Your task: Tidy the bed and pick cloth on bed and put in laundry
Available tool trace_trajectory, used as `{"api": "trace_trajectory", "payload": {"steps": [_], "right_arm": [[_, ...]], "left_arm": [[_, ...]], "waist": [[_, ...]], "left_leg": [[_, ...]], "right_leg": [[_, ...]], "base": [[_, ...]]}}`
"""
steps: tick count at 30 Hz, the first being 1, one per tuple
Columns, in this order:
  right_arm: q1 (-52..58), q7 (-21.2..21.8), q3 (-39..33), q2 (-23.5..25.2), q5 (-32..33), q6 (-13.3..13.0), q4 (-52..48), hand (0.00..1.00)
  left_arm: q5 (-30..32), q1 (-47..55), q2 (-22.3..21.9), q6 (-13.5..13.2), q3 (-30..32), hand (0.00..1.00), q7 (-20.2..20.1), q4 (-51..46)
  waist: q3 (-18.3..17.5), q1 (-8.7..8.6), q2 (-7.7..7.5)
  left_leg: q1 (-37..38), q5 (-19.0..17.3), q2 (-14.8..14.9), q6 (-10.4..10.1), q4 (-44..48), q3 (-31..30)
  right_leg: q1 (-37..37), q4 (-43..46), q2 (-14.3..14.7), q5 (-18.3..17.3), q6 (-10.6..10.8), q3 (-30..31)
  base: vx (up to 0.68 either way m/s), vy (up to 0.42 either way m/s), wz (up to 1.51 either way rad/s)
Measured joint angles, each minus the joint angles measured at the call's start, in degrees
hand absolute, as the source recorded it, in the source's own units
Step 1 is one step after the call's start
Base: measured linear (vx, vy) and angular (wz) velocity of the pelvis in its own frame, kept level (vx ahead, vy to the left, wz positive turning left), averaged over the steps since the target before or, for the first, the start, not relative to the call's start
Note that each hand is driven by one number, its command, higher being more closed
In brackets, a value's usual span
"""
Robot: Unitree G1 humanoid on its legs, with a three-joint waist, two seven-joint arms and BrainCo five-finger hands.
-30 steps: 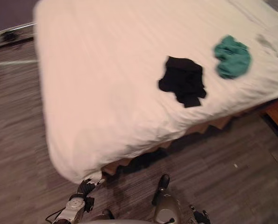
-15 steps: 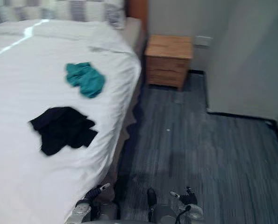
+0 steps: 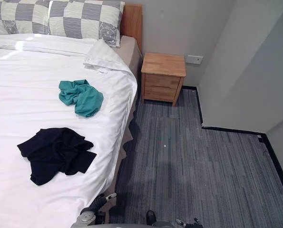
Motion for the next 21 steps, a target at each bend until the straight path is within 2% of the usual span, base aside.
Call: {"api": "trace_trajectory", "payload": {"steps": [1,2,3,4,5,7,8,9,10,11,12,13,14,16,17,19,20,21], "right_arm": [[0.00,0.07,-1.08,0.41,0.34,0.08,-0.01,0.00],[-0.07,0.63,-2.85,1.02,0.44,0.47,-0.11,0.00],[-0.17,0.85,-3.32,1.19,0.53,0.63,-0.22,0.00],[-0.38,1.04,-4.45,1.66,0.65,0.83,-0.47,0.00],[-0.52,1.13,-5.45,1.99,0.80,0.84,-0.97,0.00],[-0.85,1.22,-5.76,1.80,1.30,0.85,-1.22,0.00],[-0.87,1.25,-5.73,1.18,1.98,0.91,-1.23,0.00],[-0.85,1.33,-5.42,1.06,1.99,0.98,-1.22,0.00],[-0.85,1.40,-5.37,1.19,2.01,1.01,-1.19,0.00],[-0.74,1.84,-5.09,1.50,2.06,1.01,-1.58,0.00],[-0.75,2.01,-3.89,1.26,2.05,1.04,-2.31,0.00],[-0.83,2.00,-3.17,0.73,2.05,1.05,-2.68,0.00],[-1.12,2.06,-2.38,0.00,2.01,0.96,-3.44,0.00],[-2.51,2.10,-2.32,-0.32,1.99,1.04,-2.84,0.00],[-3.63,2.11,-2.24,-0.32,1.98,1.06,-2.83,0.00],[-3.81,2.12,-2.24,-0.30,1.89,1.05,-2.83,0.00],[-3.94,2.12,-2.28,-0.49,1.85,1.05,-2.71,0.00],[-3.94,2.12,-2.30,-0.85,1.84,1.04,-2.44,0.00]], "left_arm": [[0.05,0.03,0.11,0.04,0.73,0.00,-0.35,-0.07],[0.12,0.02,0.25,0.09,2.59,0.00,-0.79,-0.39],[0.15,-0.04,0.30,0.14,3.25,0.00,-0.82,-0.64],[0.25,0.06,0.41,0.22,4.87,0.00,-0.83,-1.18],[0.62,0.24,0.91,0.68,6.67,0.00,-0.86,-1.08],[0.70,0.97,1.33,1.02,9.18,0.00,-0.88,-1.03],[0.69,1.89,1.21,1.29,11.06,0.00,-0.86,-1.04],[0.62,2.57,0.90,1.30,12.86,0.00,-0.86,-1.20],[0.57,2.82,1.02,1.30,13.98,0.00,-0.85,-1.20],[0.52,2.26,0.84,1.31,16.32,0.00,-0.84,-2.00],[0.10,2.26,-0.24,1.14,18.36,0.00,-0.84,-4.36],[-0.16,2.22,-0.97,1.05,18.36,0.00,-0.73,-5.19],[-0.57,2.18,-2.24,0.57,18.05,0.00,-0.72,-6.54],[-1.28,2.30,-2.47,0.20,16.99,0.00,-0.65,-7.44],[-1.70,2.30,-2.24,0.08,15.61,0.00,-0.60,-7.44],[-1.71,2.30,-2.14,-0.11,14.91,0.00,-0.60,-7.53],[-1.77,2.36,-2.12,-0.25,14.80,0.00,-0.62,-7.47],[-1.87,2.32,-2.08,-0.36,14.73,0.00,-0.64,-7.45]], "waist": [[0.22,-0.01,0.00],[0.59,0.10,-0.09],[0.71,0.13,-0.25],[0.80,0.19,-0.35],[0.91,0.14,-0.14],[1.77,0.19,0.71],[2.35,0.22,1.79],[2.53,0.34,2.08],[2.70,0.22,1.76],[3.19,0.28,1.21],[4.41,0.65,1.34],[5.18,0.92,1.43],[5.67,1.72,2.61],[5.81,1.95,2.70],[5.80,1.92,2.68],[5.79,1.95,2.70],[5.73,2.15,2.78],[5.76,2.37,2.67]], "left_leg": [[0.07,0.01,0.70,-0.02,0.00,2.67],[0.21,0.63,1.71,-0.72,-0.19,7.19],[0.15,0.73,2.02,-0.89,-0.15,9.28],[0.23,0.75,2.69,-0.95,-0.14,12.24],[0.43,0.53,3.51,-1.31,-0.20,14.82],[2.18,-0.20,4.96,-2.65,-0.51,18.27],[4.19,-1.34,6.82,-4.72,0.07,21.50],[3.75,-2.71,8.42,-6.72,4.63,22.96],[2.21,-3.09,9.28,-7.26,9.19,23.63],[-3.16,-2.57,12.06,-6.46,23.03,23.31],[-9.67,-0.96,15.55,-3.27,38.90,20.82],[-11.79,-1.38,15.80,-3.63,42.97,19.22],[-15.62,-2.27,14.49,-4.69,47.48,16.92],[-18.63,-2.87,10.88,-4.05,42.73,17.40],[-19.29,-2.89,8.18,-3.94,33.92,19.14],[-19.41,-2.02,5.62,-3.42,20.89,22.69],[-19.38,1.04,4.12,-1.83,11.37,25.07],[-19.18,3.57,3.69,-0.14,9.57,25.60]], "right_leg": [[-0.68,1.12,0.16,-0.61,-0.17,-0.12],[-2.81,3.95,-1.61,-3.29,-0.54,-7.15],[-3.62,5.29,-2.91,-3.54,-0.31,-11.80],[-4.79,7.16,-5.12,-3.73,-0.30,-20.03],[-5.12,7.29,-5.86,-3.42,-0.51,-25.15],[-5.19,6.54,-4.08,-2.25,-1.32,-23.79],[-4.75,6.38,-1.69,-3.15,-1.81,-21.50],[-4.54,6.23,-0.55,-3.72,-2.52,-20.29],[-4.24,6.19,-0.24,-3.87,-2.77,-19.78],[-3.13,5.75,0.38,-4.34,-3.54,-18.86],[-0.77,5.55,1.60,-5.14,-4.78,-17.40],[-0.08,5.66,1.97,-5.60,-4.99,-16.76],[0.75,5.55,2.13,-6.23,-5.40,-15.13],[2.12,4.32,1.22,-6.52,-4.94,-12.88],[3.24,3.31,0.38,-6.99,-4.09,-12.28],[4.72,2.11,-0.26,-7.67,-2.32,-12.29],[5.79,1.23,-0.38,-8.20,-1.51,-12.43],[6.38,1.17,-0.54,-8.32,-1.44,-12.38]], "base": [[-0.06,0.002,-0.31],[-0.07,-0.006,-0.38],[-0.11,-0.003,-0.60],[-0.08,0.006,-0.80],[-0.02,-0.008,-1.11],[0.07,-0.061,-1.10],[0.11,-0.096,-1.06],[0.13,-0.104,-0.96],[0.17,-0.150,-0.60],[0.20,-0.189,-0.49],[0.20,-0.176,-0.48],[0.19,-0.090,-0.62],[0.17,-0.026,-0.73],[0.23,0.006,-0.67],[0.27,0.044,-0.31],[0.38,0.076,-0.11],[0.32,0.067,-0.02],[0.40,0.107,-0.16]]}}
